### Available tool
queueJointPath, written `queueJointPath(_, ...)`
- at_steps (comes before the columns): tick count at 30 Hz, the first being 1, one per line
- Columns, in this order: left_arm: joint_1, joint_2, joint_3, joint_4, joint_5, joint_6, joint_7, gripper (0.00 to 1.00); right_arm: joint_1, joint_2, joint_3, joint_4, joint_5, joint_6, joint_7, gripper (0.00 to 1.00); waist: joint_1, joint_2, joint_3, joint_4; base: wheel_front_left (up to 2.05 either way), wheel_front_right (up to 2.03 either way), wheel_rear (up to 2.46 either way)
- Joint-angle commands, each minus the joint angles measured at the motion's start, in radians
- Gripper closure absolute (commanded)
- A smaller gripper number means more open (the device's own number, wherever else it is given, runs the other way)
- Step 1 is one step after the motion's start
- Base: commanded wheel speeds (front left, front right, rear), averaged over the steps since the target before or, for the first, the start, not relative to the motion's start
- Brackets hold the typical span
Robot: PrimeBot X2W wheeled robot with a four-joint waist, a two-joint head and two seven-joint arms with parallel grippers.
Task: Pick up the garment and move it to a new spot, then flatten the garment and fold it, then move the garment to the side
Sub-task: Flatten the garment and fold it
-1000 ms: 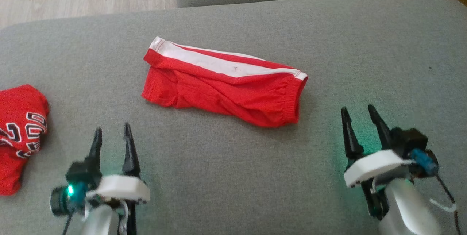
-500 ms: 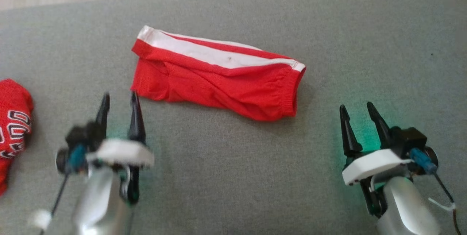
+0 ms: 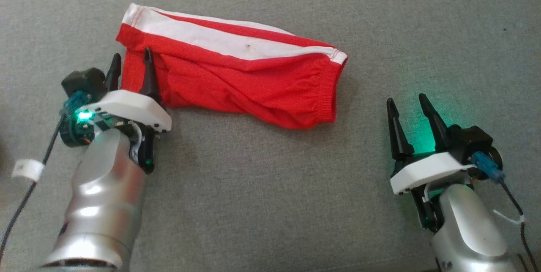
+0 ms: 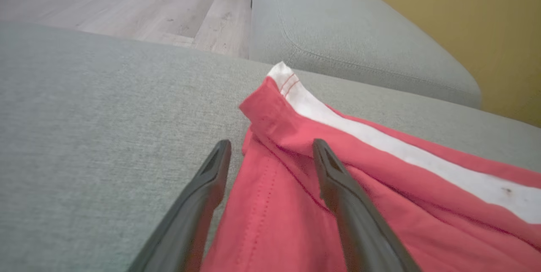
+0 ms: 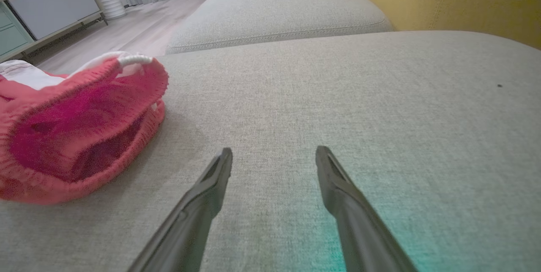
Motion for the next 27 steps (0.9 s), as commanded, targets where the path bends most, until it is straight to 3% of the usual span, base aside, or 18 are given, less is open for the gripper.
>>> queueJointPath(1,-0.044,0.042,0.018,0.008,-0.010,-0.006,0.013,0.00,-0.029,0.005,0.022,-0.027,0.005,-0.001,-0.011,0.00,-0.0003,0.0000,0.010,-0.006,0.00,0.00,0.00)
queueJointPath(9,-0.098,0.053,-0.016,0.143,0.003,0.001,0.077,0.01,-0.039,0.005,0.040,-0.024,0.020,-0.001,-0.011,0.00,-0.0003,0.0000,0.023,-0.004,0.00,0.00,0.00)
queueJointPath(10,-0.100,0.048,-0.026,0.157,0.003,-0.003,0.092,0.51,-0.039,0.005,0.042,-0.023,0.023,-0.001,-0.011,0.00,-0.0003,0.0000,0.021,-0.001,0.00,0.00,0.00)
queueJointPath(11,-0.099,0.042,-0.033,0.167,0.000,-0.005,0.104,0.87,-0.039,0.005,0.044,-0.022,0.025,-0.001,-0.011,0.00,-0.0003,0.0000,0.018,0.002,0.00,0.00,0.00)
queueJointPath(12,-0.095,0.037,-0.042,0.175,-0.004,-0.008,0.115,1.00,-0.038,0.005,0.046,-0.019,0.028,-0.001,-0.011,0.00,-0.0003,0.0000,0.013,0.006,0.00,0.00,0.00)
queueJointPath(19,-0.033,0.009,-0.080,0.134,-0.094,-0.012,0.071,1.00,-0.018,0.005,0.045,0.006,0.040,-0.001,-0.011,0.00,-0.0003,0.0000,-0.062,0.042,0.00,0.00,0.00)
queueJointPath(27,0.107,0.026,-0.106,0.096,-0.140,-0.013,-0.019,1.00,0.054,0.005,0.043,0.039,0.071,-0.001,-0.011,0.00,-0.0003,0.0000,-0.180,0.091,0.00,0.00,0.00)
